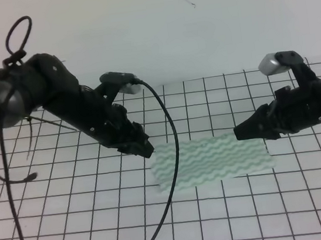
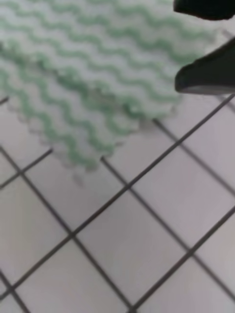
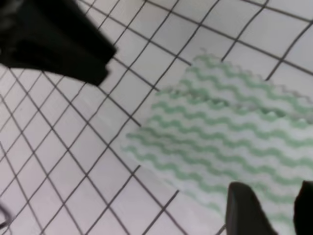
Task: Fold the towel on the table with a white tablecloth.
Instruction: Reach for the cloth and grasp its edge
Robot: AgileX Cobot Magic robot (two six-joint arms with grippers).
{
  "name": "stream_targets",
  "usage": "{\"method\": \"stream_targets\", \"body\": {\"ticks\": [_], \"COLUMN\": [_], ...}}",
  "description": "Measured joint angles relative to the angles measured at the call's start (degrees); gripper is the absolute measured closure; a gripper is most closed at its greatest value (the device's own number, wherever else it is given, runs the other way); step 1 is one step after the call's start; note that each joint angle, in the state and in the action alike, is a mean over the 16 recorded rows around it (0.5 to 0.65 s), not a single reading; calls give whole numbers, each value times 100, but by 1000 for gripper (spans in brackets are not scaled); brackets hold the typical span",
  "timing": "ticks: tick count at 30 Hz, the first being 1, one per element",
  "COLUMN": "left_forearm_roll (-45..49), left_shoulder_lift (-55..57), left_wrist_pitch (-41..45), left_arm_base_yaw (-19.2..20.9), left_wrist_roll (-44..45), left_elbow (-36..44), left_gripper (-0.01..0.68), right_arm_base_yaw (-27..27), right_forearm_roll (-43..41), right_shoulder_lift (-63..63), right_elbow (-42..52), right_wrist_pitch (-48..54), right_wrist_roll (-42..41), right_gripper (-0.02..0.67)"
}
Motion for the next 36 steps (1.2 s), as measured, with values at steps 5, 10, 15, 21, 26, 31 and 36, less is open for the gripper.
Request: {"method": "stream_targets", "body": {"ticks": [5,10,15,21,26,31,36], "left_forearm_roll": [100,58,-88,-317,-401,-331,-203], "left_shoulder_lift": [508,903,1149,1255,1269,1269,1283], "left_wrist_pitch": [104,268,439,543,561,494,422], "left_arm_base_yaw": [-79,-87,-90,-90,-90,-90,-90], "left_wrist_roll": [-187,-264,-249,-135,-87,-124,-195], "left_elbow": [-405,-686,-819,-839,-835,-835,-835], "left_gripper": [427,427,428,430,435,449,473], "right_arm_base_yaw": [0,0,0,0,0,0,0], "right_forearm_roll": [-73,-114,-147,-167,-170,-171,-171], "right_shoulder_lift": [0,0,0,0,0,0,0], "right_elbow": [0,0,0,0,0,0,0], "right_wrist_pitch": [157,250,274,263,245,239,250], "right_wrist_roll": [24,49,68,78,99,127,160], "right_gripper": [417,417,418,418,418,419,419]}}
